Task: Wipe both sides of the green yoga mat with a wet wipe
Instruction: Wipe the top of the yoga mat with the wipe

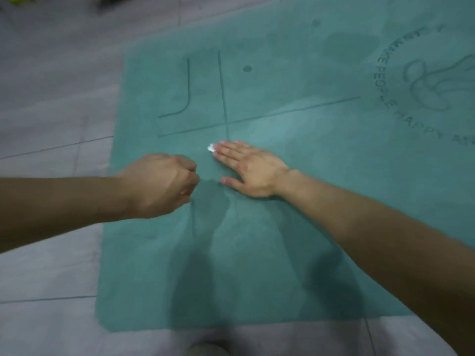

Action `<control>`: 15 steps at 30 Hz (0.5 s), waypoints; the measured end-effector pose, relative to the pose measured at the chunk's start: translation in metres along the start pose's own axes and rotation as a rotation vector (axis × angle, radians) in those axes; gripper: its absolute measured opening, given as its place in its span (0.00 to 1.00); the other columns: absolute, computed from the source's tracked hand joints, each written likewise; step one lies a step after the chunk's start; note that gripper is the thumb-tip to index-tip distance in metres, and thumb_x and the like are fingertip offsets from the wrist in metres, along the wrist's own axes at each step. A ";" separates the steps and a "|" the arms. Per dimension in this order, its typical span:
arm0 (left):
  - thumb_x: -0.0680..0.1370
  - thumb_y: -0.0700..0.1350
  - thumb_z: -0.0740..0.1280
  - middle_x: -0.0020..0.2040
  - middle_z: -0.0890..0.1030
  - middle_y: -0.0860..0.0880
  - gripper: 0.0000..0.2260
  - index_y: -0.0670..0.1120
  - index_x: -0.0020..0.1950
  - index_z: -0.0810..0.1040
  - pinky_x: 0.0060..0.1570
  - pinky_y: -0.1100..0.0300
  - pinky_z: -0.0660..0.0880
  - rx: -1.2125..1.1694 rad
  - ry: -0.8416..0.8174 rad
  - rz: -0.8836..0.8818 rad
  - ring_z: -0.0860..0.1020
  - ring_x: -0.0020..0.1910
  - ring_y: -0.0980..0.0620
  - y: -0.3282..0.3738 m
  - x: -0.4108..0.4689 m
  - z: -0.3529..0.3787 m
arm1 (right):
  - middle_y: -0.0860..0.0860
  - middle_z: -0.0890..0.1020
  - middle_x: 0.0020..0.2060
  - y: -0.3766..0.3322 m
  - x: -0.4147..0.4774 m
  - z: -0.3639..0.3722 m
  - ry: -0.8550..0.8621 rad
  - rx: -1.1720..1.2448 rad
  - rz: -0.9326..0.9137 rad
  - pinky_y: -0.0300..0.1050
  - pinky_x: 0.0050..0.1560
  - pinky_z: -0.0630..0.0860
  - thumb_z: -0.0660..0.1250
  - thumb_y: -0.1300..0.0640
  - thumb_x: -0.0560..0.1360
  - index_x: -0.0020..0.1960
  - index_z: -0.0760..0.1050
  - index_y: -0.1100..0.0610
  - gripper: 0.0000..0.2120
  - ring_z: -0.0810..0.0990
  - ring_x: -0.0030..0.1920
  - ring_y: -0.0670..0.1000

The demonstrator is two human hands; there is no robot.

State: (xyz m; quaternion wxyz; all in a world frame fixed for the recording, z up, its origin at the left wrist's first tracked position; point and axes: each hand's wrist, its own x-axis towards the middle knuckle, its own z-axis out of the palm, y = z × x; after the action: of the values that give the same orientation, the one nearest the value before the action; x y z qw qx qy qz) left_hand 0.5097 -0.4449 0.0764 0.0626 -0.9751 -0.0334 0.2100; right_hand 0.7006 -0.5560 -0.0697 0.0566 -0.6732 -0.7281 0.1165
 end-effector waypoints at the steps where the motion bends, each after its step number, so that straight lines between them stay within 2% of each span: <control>1: 0.74 0.55 0.74 0.42 0.78 0.52 0.11 0.50 0.39 0.78 0.39 0.54 0.78 0.003 0.047 -0.006 0.81 0.42 0.44 0.001 -0.008 0.004 | 0.50 0.56 0.85 0.012 0.002 -0.005 0.027 -0.019 0.058 0.47 0.84 0.45 0.46 0.35 0.84 0.86 0.53 0.55 0.37 0.52 0.84 0.50; 4: 0.75 0.57 0.74 0.36 0.76 0.52 0.17 0.50 0.33 0.75 0.36 0.55 0.75 -0.048 0.134 -0.052 0.80 0.36 0.43 0.003 -0.026 0.025 | 0.54 0.55 0.85 0.075 -0.005 -0.019 0.153 0.018 0.630 0.50 0.84 0.44 0.44 0.39 0.84 0.85 0.52 0.59 0.36 0.52 0.85 0.54; 5: 0.77 0.58 0.73 0.36 0.76 0.52 0.18 0.49 0.33 0.74 0.36 0.55 0.74 -0.055 0.142 -0.061 0.80 0.36 0.43 0.002 -0.031 0.032 | 0.54 0.54 0.85 0.085 -0.009 -0.019 0.179 0.036 0.762 0.51 0.84 0.44 0.45 0.39 0.84 0.85 0.52 0.60 0.36 0.51 0.85 0.54; 6: 0.79 0.58 0.72 0.36 0.77 0.52 0.19 0.50 0.33 0.74 0.37 0.54 0.74 -0.057 0.142 -0.073 0.80 0.37 0.42 0.000 -0.035 0.038 | 0.54 0.52 0.85 0.078 -0.004 -0.017 0.178 0.057 0.795 0.51 0.84 0.44 0.45 0.39 0.84 0.85 0.51 0.60 0.37 0.49 0.85 0.54; 7: 0.80 0.58 0.70 0.37 0.77 0.51 0.19 0.50 0.34 0.74 0.38 0.54 0.74 -0.064 0.151 -0.094 0.80 0.38 0.42 -0.001 -0.039 0.043 | 0.54 0.51 0.85 0.059 0.007 -0.013 0.180 0.072 0.728 0.51 0.84 0.44 0.45 0.38 0.84 0.85 0.50 0.60 0.38 0.48 0.85 0.53; 8: 0.81 0.57 0.69 0.39 0.78 0.51 0.18 0.50 0.35 0.74 0.39 0.53 0.74 -0.080 0.165 -0.123 0.81 0.39 0.42 -0.003 -0.041 0.046 | 0.53 0.51 0.85 0.030 0.018 -0.009 0.169 0.056 0.578 0.50 0.84 0.44 0.46 0.37 0.84 0.86 0.50 0.60 0.37 0.47 0.85 0.52; 10: 0.82 0.56 0.66 0.42 0.79 0.50 0.16 0.50 0.38 0.77 0.41 0.52 0.75 -0.128 0.201 -0.204 0.81 0.43 0.42 -0.001 -0.039 0.047 | 0.51 0.52 0.85 -0.025 0.028 0.004 0.032 0.043 0.184 0.48 0.84 0.44 0.49 0.38 0.86 0.86 0.51 0.56 0.35 0.48 0.85 0.50; 11: 0.83 0.55 0.65 0.44 0.79 0.50 0.14 0.50 0.41 0.78 0.42 0.51 0.75 -0.161 0.201 -0.232 0.81 0.45 0.41 0.001 -0.035 0.048 | 0.49 0.53 0.85 -0.035 0.025 0.008 -0.005 0.033 0.054 0.47 0.84 0.44 0.50 0.38 0.86 0.86 0.52 0.55 0.34 0.49 0.85 0.49; 12: 0.84 0.52 0.65 0.47 0.79 0.49 0.11 0.49 0.44 0.80 0.43 0.50 0.75 -0.194 0.197 -0.249 0.81 0.48 0.41 0.004 -0.031 0.050 | 0.49 0.55 0.85 -0.029 0.018 0.004 0.008 0.026 0.035 0.47 0.84 0.45 0.49 0.38 0.86 0.86 0.53 0.54 0.34 0.51 0.85 0.49; 13: 0.84 0.49 0.65 0.50 0.80 0.49 0.08 0.50 0.49 0.81 0.45 0.50 0.75 -0.220 0.188 -0.264 0.81 0.51 0.40 0.008 -0.027 0.052 | 0.50 0.56 0.85 -0.012 0.008 0.001 0.064 0.022 0.122 0.47 0.84 0.46 0.46 0.37 0.85 0.86 0.54 0.55 0.34 0.53 0.84 0.50; 14: 0.83 0.46 0.65 0.53 0.80 0.49 0.06 0.51 0.53 0.82 0.48 0.49 0.76 -0.250 0.182 -0.276 0.81 0.54 0.41 0.013 -0.024 0.054 | 0.52 0.57 0.84 0.013 -0.006 -0.003 0.117 0.007 0.275 0.48 0.84 0.46 0.44 0.37 0.84 0.85 0.55 0.56 0.36 0.54 0.84 0.52; 15: 0.83 0.44 0.65 0.56 0.80 0.50 0.08 0.52 0.58 0.82 0.51 0.48 0.77 -0.279 0.172 -0.281 0.81 0.57 0.42 0.019 -0.021 0.055 | 0.53 0.57 0.84 0.040 -0.027 -0.007 0.168 -0.005 0.473 0.49 0.84 0.46 0.42 0.37 0.83 0.85 0.55 0.58 0.37 0.54 0.84 0.53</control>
State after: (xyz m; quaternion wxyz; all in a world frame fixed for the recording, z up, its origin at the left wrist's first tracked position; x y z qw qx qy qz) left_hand 0.4688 -0.4596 0.0330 -0.0416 -0.9744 -0.1924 0.1083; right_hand 0.7435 -0.5793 -0.0703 0.0863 -0.8323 -0.5433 0.0684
